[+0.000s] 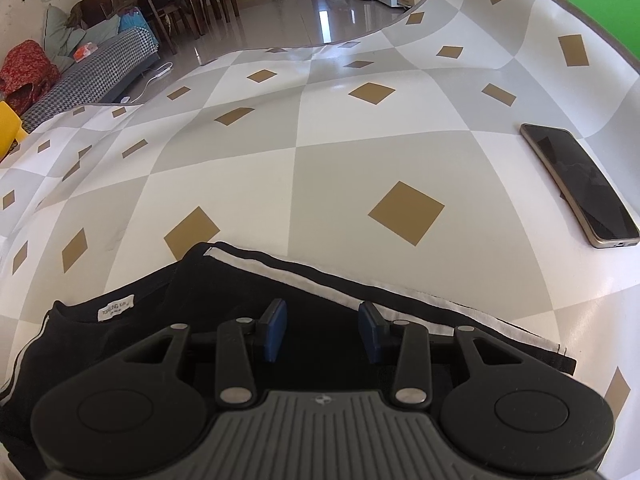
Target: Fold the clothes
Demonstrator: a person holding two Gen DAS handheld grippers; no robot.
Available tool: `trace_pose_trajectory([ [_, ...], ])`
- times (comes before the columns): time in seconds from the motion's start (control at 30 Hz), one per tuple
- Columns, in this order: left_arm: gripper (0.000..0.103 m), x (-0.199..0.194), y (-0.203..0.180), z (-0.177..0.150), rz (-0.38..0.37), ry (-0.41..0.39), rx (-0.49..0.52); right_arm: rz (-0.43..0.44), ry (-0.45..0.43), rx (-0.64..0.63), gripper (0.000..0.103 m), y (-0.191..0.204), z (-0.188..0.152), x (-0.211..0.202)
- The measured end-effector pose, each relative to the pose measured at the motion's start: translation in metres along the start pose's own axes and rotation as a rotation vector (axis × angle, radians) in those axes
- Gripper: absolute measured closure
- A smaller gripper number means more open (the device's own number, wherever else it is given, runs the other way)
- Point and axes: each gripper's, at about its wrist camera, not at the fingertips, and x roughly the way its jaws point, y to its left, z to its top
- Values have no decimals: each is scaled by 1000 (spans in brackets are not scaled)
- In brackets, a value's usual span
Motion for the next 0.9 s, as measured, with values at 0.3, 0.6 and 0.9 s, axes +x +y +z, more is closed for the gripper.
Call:
trace_pose_trajectory([
  [0.3,9,-33,-15,13,-100,-154,25,121,-57,-32,62,9,5,-15],
  [0.6,8,-29,-35,21,-160,-147,79,163,-33,-108,59,20,11,-12],
  [0.9,8,3,-56,23,-234,-31,174,208,44,-229,58,29,18,4],
])
